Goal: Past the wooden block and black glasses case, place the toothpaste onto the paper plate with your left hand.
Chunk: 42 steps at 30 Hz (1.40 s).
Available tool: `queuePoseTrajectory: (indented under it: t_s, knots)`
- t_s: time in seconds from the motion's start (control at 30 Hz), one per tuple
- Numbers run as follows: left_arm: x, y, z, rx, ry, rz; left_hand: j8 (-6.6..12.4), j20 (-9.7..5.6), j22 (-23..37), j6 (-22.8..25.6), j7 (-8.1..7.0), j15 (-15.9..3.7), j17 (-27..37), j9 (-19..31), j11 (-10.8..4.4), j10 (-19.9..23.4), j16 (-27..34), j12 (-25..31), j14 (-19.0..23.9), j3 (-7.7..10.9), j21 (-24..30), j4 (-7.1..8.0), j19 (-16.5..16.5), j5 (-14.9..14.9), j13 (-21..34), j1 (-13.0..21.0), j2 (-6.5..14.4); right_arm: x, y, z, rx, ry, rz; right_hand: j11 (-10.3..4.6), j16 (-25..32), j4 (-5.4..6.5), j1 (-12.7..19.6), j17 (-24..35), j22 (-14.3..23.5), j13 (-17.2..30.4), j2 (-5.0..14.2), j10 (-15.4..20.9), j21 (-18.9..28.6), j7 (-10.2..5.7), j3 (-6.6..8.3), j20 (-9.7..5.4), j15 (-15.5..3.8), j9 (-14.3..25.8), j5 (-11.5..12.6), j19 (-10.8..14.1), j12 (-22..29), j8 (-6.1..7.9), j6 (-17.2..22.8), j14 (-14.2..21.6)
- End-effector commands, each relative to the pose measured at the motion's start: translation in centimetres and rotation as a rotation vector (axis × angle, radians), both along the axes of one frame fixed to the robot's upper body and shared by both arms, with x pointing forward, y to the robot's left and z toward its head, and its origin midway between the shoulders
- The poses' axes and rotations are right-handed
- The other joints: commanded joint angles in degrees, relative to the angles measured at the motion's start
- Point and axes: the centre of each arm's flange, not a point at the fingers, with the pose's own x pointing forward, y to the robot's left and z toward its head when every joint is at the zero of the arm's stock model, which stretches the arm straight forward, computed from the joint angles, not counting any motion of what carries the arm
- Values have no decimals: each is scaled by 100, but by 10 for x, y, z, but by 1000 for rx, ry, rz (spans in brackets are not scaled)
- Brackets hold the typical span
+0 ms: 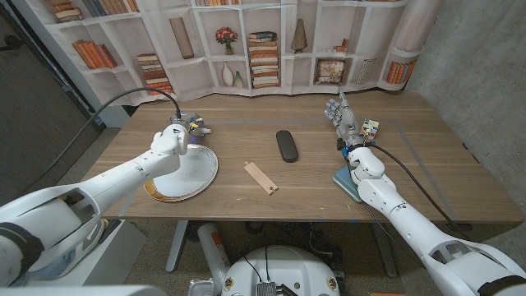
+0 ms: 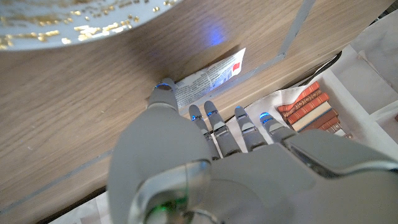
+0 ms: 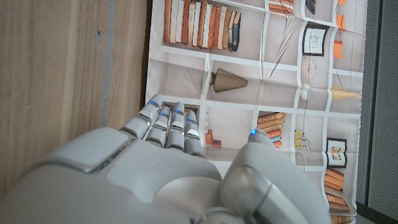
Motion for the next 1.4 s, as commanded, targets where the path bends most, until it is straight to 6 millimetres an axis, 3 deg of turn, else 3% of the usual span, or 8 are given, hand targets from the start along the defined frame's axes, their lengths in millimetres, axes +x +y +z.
queuePoseTrajectory:
  t_s: [0.03,0.33,0.43,0.83,1.4]
  knots:
    - [6,-3,-9,-13,-1,-1,138,-82,17,414,-3,-703,13,36,-2,366,8,25,208,-62,23,-5,67,-48,37,163,40,1,-2,-3,5,7,1,51,3,-19,15,27,24,20,46,37,-19,9,-7,24,5,20,-9,41,-7,-14,19,63]
    - [3,-5,-13,-29,-21,0,587,-305,16,1995,-14,-869,22,49,-13,1848,-2,-32,896,-205,22,27,345,-270,32,624,301,4,-2,-3,2,11,7,50,1,-21,11,28,25,20,49,34,-37,6,-13,34,8,20,-10,39,-11,-15,18,60]
    - [1,-4,-13,-37,-25,5,653,-337,15,2245,-14,-876,25,48,-15,2126,7,-38,1049,-224,28,30,418,-314,33,705,352,4,-2,-3,1,9,10,52,2,-22,10,28,25,21,50,33,-42,4,-15,37,16,20,-10,40,-12,-16,16,65]
    - [-9,1,-13,-62,-50,17,728,-381,15,2524,-14,-877,32,48,-24,2354,1,-93,1209,-237,27,29,492,-375,28,823,422,6,0,-4,-8,17,23,44,1,-25,8,29,26,21,52,29,-59,2,-21,44,13,20,-10,39,-15,-17,15,66]
    - [-34,9,16,-133,-189,-48,661,-339,20,2446,-14,-868,43,29,-23,2331,-39,-164,1140,-273,11,69,466,-418,22,805,446,3,-3,-4,-5,9,22,47,-2,-32,7,29,28,21,55,32,-83,2,-29,52,15,20,-9,44,-16,-16,20,63]
